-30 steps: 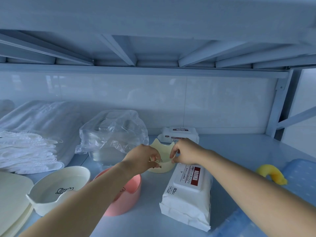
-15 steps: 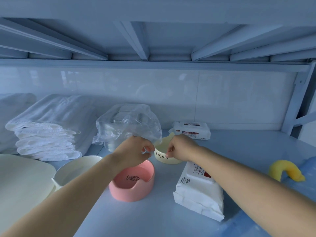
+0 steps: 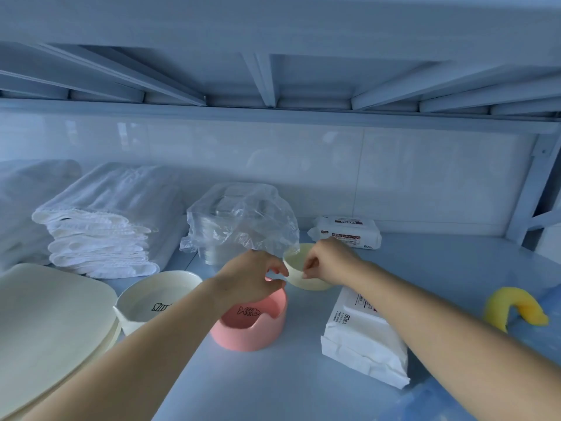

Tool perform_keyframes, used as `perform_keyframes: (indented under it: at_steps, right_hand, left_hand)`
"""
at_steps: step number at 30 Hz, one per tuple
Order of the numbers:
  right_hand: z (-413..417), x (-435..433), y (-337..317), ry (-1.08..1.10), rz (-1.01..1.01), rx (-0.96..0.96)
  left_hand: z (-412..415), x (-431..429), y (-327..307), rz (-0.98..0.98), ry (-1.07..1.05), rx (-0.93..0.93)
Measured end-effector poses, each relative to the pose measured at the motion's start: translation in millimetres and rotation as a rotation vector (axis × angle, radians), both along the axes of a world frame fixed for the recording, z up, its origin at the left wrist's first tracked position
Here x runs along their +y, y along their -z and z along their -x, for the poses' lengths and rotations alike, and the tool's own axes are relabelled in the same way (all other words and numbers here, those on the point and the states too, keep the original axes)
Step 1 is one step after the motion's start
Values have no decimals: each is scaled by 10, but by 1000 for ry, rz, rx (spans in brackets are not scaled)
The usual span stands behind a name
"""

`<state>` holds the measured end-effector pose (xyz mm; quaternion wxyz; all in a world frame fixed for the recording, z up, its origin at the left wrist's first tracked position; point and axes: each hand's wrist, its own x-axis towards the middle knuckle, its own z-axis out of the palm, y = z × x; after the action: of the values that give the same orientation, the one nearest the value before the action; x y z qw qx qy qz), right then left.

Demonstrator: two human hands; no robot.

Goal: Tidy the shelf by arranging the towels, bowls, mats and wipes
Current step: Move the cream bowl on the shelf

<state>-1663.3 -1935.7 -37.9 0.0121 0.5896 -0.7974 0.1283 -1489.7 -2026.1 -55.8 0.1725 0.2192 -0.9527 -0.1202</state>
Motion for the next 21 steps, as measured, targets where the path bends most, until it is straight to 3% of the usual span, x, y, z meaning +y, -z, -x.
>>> perform_keyframes:
  at_steps: [2, 8, 11, 16, 21]
  right_hand:
    - [31, 47, -62, -10, 8, -70]
    - [375, 243, -148, 83, -207, -51]
    - [348, 242, -142, 62, -184, -14]
    - [264, 243, -173, 45, -61, 30]
    - [437, 348, -190, 30, -84, -220]
  left_hand:
    - [18, 23, -31, 12, 27, 12]
    - [142, 105, -116, 38, 61, 10]
    - [292, 186, -152, 23, 90, -16]
    - [543, 288, -139, 130, 53, -226]
    - [553, 282, -119, 204, 16, -299]
